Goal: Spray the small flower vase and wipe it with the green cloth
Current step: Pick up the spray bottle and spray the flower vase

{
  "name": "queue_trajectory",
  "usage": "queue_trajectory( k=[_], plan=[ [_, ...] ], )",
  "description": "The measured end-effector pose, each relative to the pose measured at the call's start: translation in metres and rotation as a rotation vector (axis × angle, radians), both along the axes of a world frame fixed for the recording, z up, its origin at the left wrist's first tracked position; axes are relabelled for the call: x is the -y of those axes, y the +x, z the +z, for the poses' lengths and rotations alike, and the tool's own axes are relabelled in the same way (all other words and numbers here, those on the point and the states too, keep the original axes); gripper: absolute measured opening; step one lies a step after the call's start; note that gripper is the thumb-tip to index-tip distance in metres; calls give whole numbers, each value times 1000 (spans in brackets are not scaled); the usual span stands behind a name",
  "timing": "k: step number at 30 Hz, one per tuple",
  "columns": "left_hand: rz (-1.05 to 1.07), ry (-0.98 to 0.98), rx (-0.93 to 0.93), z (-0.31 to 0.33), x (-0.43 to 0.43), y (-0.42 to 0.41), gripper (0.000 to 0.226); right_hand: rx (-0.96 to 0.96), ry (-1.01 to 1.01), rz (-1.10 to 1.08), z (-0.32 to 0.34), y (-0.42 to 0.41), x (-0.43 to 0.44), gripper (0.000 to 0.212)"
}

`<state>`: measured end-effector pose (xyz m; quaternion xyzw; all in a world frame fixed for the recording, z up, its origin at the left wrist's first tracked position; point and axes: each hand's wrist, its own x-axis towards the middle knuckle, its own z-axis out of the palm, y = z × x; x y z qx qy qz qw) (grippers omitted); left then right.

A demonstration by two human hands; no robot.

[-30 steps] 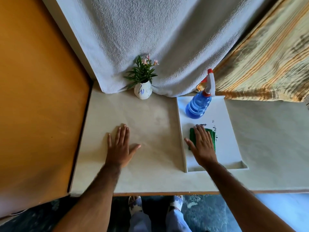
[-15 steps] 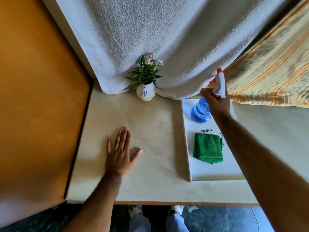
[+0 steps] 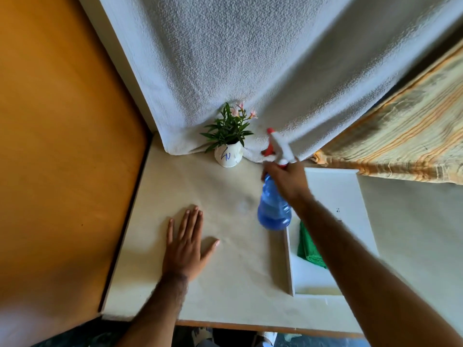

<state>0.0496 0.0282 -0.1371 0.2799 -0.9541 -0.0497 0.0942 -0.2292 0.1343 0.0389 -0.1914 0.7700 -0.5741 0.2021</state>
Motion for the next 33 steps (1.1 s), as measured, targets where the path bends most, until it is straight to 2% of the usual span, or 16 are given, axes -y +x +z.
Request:
queue_trajectory(
  k=[3,7,15,26,31,33],
  plan=[
    [-3,-11,-7,0,-1,0,88,15,191,95,-18,26,21,23],
    [4,-11,7,2,1,0,85,29,394,109,-29,36,43,11],
    [7,-3,13,6,0,-1,84,-2,589,67,-36,30,63,35],
    [4,13,39,8,1,-2,87,20,644,52,-34,27,70,38],
    [7,22,23,8,1,-1,85,23,591,19,-32,31,60,21],
    [8,27,19,7,1,-1,84,35,494,-57,-25,32,51,18]
  ],
)
